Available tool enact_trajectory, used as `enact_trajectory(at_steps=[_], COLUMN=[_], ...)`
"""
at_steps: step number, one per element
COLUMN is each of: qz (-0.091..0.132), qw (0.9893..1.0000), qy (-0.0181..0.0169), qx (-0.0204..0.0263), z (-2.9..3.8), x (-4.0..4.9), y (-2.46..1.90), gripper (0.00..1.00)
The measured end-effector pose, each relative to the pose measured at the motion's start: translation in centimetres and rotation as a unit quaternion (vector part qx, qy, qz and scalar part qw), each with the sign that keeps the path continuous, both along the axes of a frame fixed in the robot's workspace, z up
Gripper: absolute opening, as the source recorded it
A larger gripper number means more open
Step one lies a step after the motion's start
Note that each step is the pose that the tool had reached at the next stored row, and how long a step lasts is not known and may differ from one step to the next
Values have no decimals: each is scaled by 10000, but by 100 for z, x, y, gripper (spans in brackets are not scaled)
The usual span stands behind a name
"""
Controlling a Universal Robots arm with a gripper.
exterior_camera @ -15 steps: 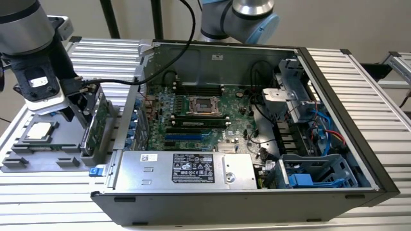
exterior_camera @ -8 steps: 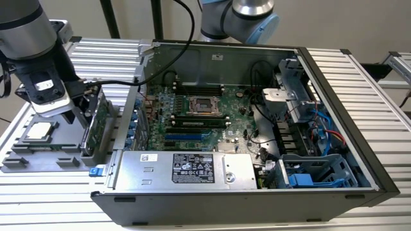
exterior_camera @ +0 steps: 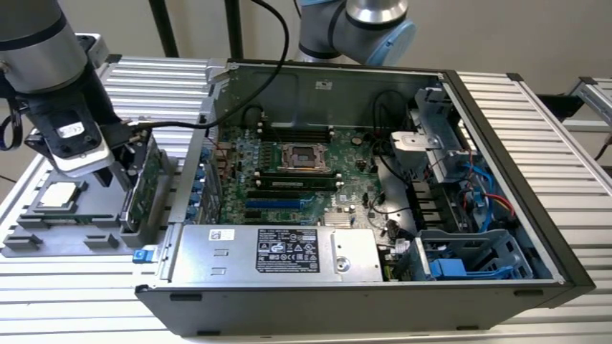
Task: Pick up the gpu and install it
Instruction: 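Pick up the gpu and move the gpu toward the slot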
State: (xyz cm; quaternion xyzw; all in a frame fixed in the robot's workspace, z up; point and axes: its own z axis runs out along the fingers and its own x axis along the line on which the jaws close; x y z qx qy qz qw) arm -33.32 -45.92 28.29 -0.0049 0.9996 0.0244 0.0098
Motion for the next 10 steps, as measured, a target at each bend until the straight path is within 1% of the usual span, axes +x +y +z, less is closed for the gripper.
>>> enact_trajectory(at_steps=[2,6,10], qz=[5,6,-2], qw=[10000,10000,10000], qy=[1,0,0], qx=[-1,0,0], z=[-13,-44,-74], x=[1,0,4], y=[3,23,58], gripper=[100,100,100])
